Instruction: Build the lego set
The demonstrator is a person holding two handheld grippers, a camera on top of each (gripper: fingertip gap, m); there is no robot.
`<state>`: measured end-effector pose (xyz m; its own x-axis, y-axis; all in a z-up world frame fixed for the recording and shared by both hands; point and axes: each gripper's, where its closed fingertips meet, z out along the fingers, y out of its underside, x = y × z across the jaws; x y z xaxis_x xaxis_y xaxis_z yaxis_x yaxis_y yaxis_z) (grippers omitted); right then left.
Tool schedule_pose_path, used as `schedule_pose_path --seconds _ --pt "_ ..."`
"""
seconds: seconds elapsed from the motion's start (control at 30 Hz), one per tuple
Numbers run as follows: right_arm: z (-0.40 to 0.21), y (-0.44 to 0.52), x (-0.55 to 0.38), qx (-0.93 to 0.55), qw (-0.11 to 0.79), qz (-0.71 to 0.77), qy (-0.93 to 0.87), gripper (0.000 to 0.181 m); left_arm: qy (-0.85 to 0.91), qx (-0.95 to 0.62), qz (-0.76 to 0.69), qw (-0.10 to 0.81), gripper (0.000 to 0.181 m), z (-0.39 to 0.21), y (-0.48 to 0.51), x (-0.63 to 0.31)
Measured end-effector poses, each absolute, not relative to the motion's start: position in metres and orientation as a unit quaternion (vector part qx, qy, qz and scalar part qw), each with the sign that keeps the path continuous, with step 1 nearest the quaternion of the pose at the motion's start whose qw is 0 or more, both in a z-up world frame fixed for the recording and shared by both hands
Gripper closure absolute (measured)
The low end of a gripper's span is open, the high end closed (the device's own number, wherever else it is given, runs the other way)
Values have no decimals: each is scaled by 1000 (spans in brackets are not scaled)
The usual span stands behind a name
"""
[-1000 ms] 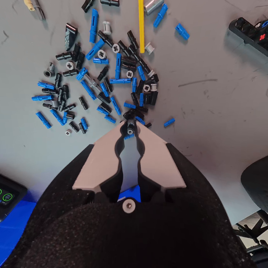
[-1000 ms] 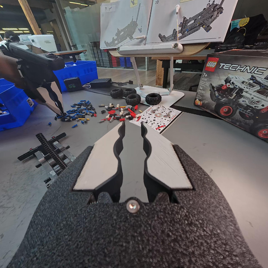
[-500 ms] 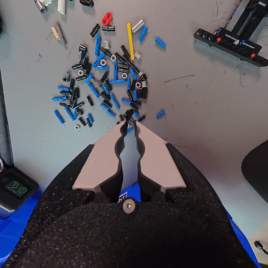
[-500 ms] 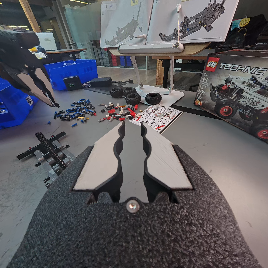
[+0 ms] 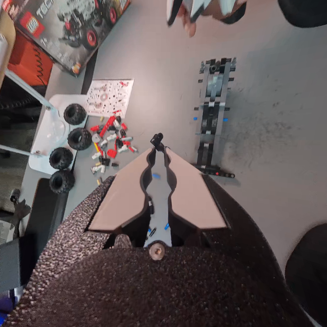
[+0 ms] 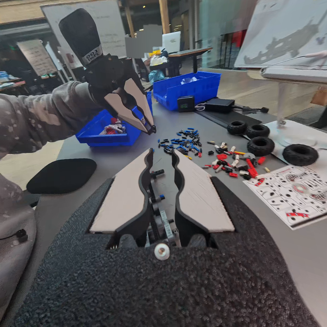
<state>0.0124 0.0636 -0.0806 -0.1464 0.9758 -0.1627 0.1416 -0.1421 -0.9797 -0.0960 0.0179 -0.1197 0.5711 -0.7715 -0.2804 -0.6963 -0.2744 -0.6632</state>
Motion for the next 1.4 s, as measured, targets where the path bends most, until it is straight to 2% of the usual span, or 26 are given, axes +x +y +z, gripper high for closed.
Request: schedule_pose_path --seconds 0.2,0.33,0.4,0.43,0.53,0.67,0.77,0.97,1.13,1.2,1.27,1.4 --pt "-92 28 -48 -498 304 533 -613 154 477 -759 -47 440 171 -100 15 -57" --pt "-92 18 -65 -484 282 547 -622 172 470 -763 -38 441 171 -99 10 -61" --pt "-88 17 -69 -473 280 561 -619 172 460 -766 -45 447 171 -98 7 -66" --pt "-81 19 -71 -472 283 580 -601 173 452 -768 -52 450 180 -98 5 -68" --pt "-60 36 -74 -477 278 639 -537 173 428 -784 -49 447 180 -106 2 -79" --pt "-90 60 -83 -519 314 560 -564 173 395 -800 -52 449 180 -114 -1 -87" --pt "-105 74 -85 -549 303 546 -555 173 373 -819 -41 433 180 -123 -2 -91" --pt "-116 79 -76 -549 294 512 -591 172 290 -843 -23 452 153 -135 11 -99" --pt "-100 34 -58 -430 321 513 -670 172 239 -810 -166 509 152 -118 21 -65" --pt "-97 24 -52 -400 342 496 -690 172 224 -797 -228 512 158 -110 23 -55" --pt "-95 23 -48 -393 352 485 -697 172 225 -781 -280 512 170 -101 20 -45" --pt "-94 21 -40 -390 351 484 -700 173 235 -767 -311 510 169 -95 18 -35"
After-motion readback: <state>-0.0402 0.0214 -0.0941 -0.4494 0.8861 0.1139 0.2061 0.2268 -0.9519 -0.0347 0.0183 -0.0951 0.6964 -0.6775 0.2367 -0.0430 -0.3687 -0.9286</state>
